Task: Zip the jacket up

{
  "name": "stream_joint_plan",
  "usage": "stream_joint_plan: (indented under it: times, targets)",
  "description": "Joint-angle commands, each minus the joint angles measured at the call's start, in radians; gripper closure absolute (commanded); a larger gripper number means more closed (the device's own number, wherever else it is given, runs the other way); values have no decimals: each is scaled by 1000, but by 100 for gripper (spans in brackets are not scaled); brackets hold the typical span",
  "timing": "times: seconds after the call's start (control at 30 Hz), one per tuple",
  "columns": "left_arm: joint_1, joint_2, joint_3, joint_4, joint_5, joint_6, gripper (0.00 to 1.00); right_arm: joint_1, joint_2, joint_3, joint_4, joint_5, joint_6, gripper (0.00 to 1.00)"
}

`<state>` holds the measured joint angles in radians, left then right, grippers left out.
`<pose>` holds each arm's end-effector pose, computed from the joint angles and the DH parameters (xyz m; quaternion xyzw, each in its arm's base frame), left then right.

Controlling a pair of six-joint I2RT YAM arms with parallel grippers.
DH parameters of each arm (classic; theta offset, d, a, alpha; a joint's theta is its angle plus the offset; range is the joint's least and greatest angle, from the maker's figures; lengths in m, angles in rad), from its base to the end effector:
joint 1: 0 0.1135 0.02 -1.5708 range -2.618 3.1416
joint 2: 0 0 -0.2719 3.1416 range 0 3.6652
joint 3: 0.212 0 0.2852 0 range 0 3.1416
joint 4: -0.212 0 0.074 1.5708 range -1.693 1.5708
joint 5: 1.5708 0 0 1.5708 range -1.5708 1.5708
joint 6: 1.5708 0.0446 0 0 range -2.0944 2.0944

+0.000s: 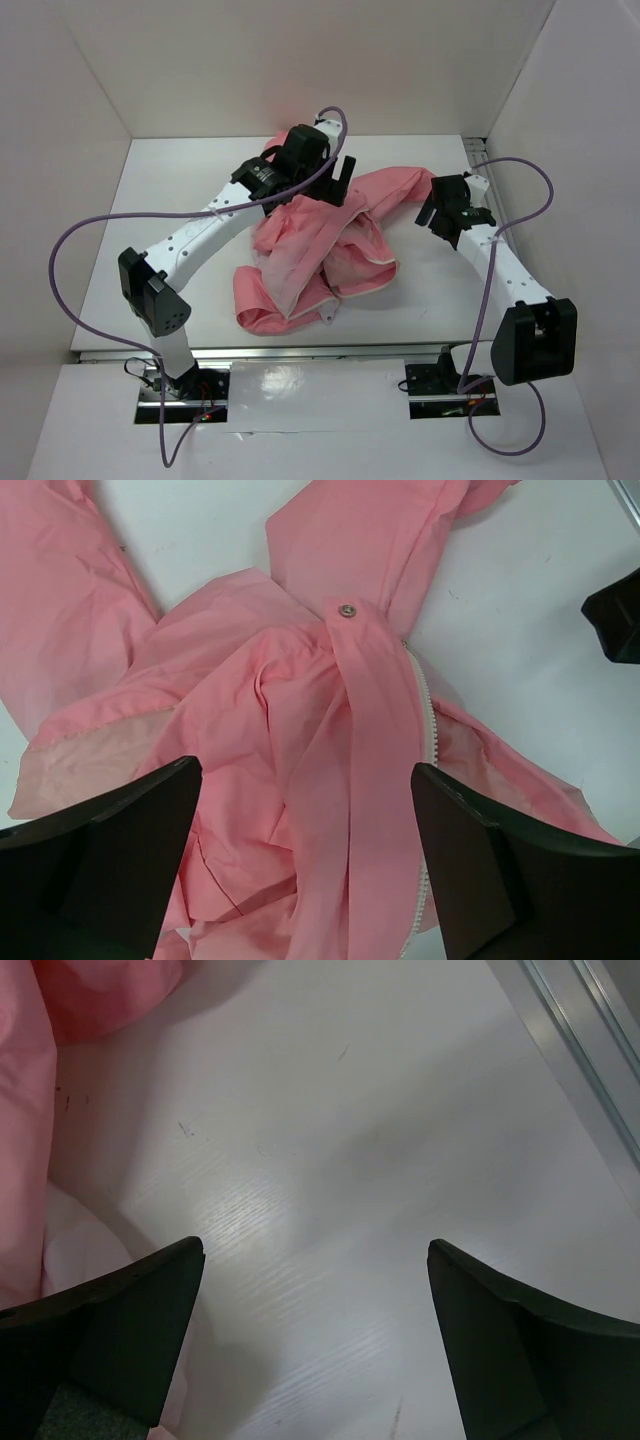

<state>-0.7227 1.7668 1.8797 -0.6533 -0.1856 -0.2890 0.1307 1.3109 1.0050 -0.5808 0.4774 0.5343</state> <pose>0.3387 -0.2877 0.4106 0.1418 0.8560 -0.1672 0.4682 0.3059 0.0195 0.2615 0.2612 0.8809 -0.1042 0.3808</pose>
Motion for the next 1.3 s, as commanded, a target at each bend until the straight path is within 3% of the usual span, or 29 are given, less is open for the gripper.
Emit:
stream_joint_plan:
  times: [0.0, 0.27, 0.5, 0.7, 0.83, 0.93, 1.07, 1.1, 1.27]
  targets:
    - [-12, 16, 53, 3, -9, 14, 1, -5, -27, -3, 7, 1, 3, 0]
    - [-21, 45, 96, -26, 3, 14, 1, -5, -70, -22, 16, -17, -17, 0]
    - [-32, 144, 162, -170, 44, 24, 1, -5, -177, -112, 61, -132, -77, 0]
    - [-53, 186, 162, -169, -6, -2, 1, -5, -223, -152, 64, -192, -86, 0]
    - [-53, 250, 209, -184, 46, -2, 2, -5, -232, -152, 45, -192, -86, 0]
    - [-53, 283, 234, -221, 69, -2, 14, -5, -233, -152, 45, -223, -86, 0]
    - [-29, 266, 246, -233, 69, -22, 66, -5, -242, -128, 73, -360, -118, 0]
    - [-18, 247, 233, -233, 69, -35, 72, -5, -242, -114, 73, -399, -131, 0]
    - [86, 67, 104, -142, 130, -56, 79, 36, -217, -40, 150, -713, -142, 0]
